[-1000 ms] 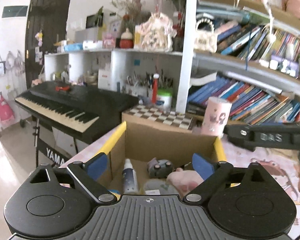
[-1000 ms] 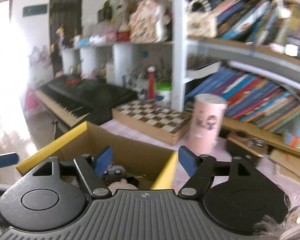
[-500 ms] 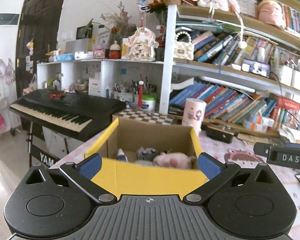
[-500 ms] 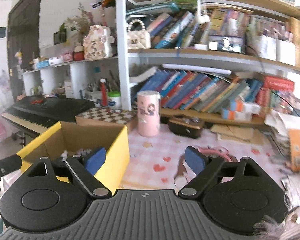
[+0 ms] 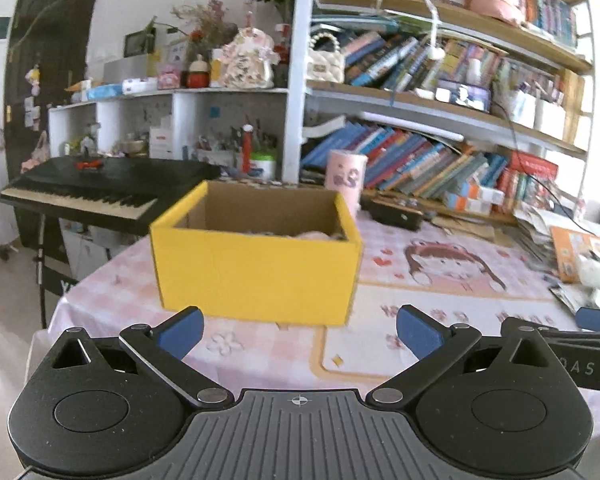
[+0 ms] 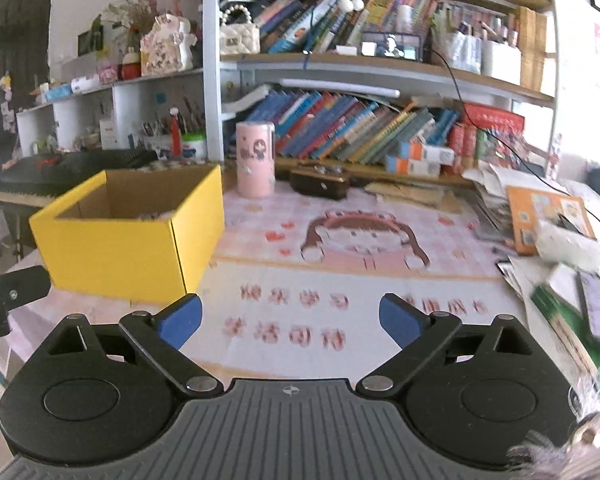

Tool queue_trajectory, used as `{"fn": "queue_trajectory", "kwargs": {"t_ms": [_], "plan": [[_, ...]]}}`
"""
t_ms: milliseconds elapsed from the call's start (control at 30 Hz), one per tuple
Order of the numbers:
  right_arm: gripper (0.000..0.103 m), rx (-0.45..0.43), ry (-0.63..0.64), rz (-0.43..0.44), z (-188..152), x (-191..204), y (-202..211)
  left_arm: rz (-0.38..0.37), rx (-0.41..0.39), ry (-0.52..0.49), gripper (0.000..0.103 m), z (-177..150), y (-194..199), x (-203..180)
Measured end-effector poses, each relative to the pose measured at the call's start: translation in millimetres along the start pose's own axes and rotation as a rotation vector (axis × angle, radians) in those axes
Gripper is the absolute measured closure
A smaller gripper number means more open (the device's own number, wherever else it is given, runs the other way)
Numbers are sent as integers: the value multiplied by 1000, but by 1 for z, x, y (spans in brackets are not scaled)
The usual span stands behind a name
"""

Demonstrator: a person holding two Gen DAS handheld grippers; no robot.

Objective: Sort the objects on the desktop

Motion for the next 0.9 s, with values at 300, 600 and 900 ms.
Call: {"fn": "queue_trajectory", "kwargs": {"t_ms": [300,600,900], "plan": [[1,43,-24,-83,-32,-14,23,16,56,-80,0,-23,4,-20],[0,81,-78,-112,-47,-31,36,11,95,-115,0,-32,5,-32],[0,88,-87,-114,-53,-41,48,-2,96,-134,0,-35,12,-42]]}}
Point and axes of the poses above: each gripper's, at about its wrist camera, not at the fingertips, and y roughly against the way its jaws point, x to its left, z to its top, the point moved 1 cm from there along -y, roughly the way its jaws point, and after that the axes turned 2 degrees about -z, right-handed, at the moved point
